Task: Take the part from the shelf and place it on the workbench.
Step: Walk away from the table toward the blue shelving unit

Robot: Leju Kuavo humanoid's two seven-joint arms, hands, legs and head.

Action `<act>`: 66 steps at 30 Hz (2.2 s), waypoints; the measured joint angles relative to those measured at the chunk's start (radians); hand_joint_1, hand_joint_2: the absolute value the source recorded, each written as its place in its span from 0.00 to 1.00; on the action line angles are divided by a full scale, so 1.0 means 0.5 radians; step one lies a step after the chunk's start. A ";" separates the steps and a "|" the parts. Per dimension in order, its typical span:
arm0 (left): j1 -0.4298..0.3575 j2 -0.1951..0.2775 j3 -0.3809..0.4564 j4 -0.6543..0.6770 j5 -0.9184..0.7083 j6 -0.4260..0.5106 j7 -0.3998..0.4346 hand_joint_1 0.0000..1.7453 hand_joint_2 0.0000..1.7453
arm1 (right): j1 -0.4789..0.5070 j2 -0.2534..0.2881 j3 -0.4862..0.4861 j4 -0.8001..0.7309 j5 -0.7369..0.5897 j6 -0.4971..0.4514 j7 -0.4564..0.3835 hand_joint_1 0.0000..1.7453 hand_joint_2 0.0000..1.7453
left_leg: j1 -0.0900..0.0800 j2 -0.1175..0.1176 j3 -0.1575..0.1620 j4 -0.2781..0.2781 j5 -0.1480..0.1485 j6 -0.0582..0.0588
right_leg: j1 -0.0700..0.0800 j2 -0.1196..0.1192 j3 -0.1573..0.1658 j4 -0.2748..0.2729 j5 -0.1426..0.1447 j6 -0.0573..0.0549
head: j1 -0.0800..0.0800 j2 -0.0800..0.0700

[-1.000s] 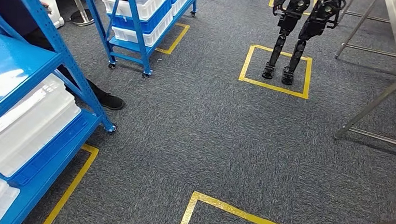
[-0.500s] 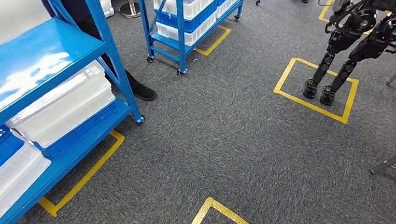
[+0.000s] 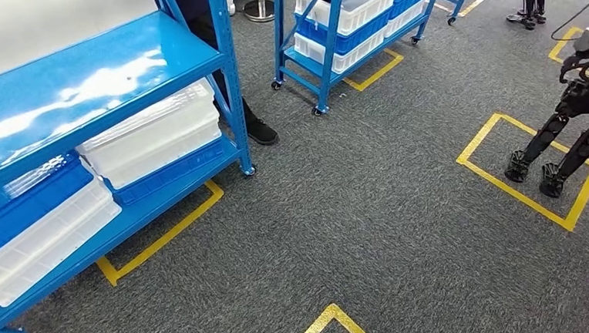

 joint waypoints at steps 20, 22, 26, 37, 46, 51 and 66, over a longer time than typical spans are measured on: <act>-0.014 -0.004 0.000 0.000 -0.006 0.004 0.016 0.00 0.00 | 0.015 -0.015 -0.002 0.005 0.005 0.029 0.007 0.00 0.00 | 0.032 -0.112 -0.251 0.486 -0.241 -0.091 | -0.020 0.185 -0.087 0.004 0.065 -0.067 | -0.003 0.000; -0.011 -0.004 0.000 0.000 -0.006 0.005 0.016 0.00 0.00 | 0.015 -0.015 -0.002 0.005 0.005 0.034 0.007 0.00 0.00 | 0.035 -0.095 -0.296 0.577 -0.243 -0.096 | -0.015 0.121 -0.080 0.005 0.056 -0.068 | -0.003 0.000; -0.007 -0.003 0.000 0.000 -0.006 0.011 0.018 0.00 0.00 | 0.013 -0.015 -0.002 0.005 0.010 0.044 0.007 0.00 0.00 | 0.020 0.035 -0.058 0.124 -0.024 -0.063 | -0.008 0.024 -0.044 0.006 0.028 -0.042 | -0.003 0.000; -0.012 -0.011 0.000 0.000 -0.007 0.015 0.035 0.00 0.00 | 0.004 -0.019 -0.005 0.005 0.033 0.052 0.031 0.00 0.00 | 0.019 -0.156 0.010 -0.009 0.017 0.044 | -0.017 0.206 -0.275 0.528 -0.221 0.027 | -0.001 0.000; 0.002 -0.019 0.000 0.000 0.000 0.019 0.043 0.00 0.00 | 0.004 -0.029 -0.018 0.005 0.039 0.053 0.047 0.00 0.00 | 0.027 -0.322 -0.017 0.031 -0.010 -0.035 | -0.016 0.309 -0.080 -0.004 0.077 -0.032 | -0.001 0.000; -0.012 -0.020 0.000 0.000 0.000 0.019 0.043 0.00 0.00 | 0.017 -0.029 -0.023 0.006 0.033 0.041 0.045 0.00 0.00 | 0.035 -0.103 -0.260 0.513 -0.245 -0.077 | -0.015 0.176 -0.055 -0.030 0.067 -0.073 | -0.003 0.000; 0.011 -0.020 0.001 -0.002 0.004 0.007 0.007 0.00 0.00 | 0.005 -0.030 -0.038 0.006 0.026 0.038 0.016 0.00 0.00 | 0.023 -0.090 0.162 -0.042 -0.099 0.062 | -0.020 0.201 -0.267 0.454 -0.136 0.048 | -0.002 0.000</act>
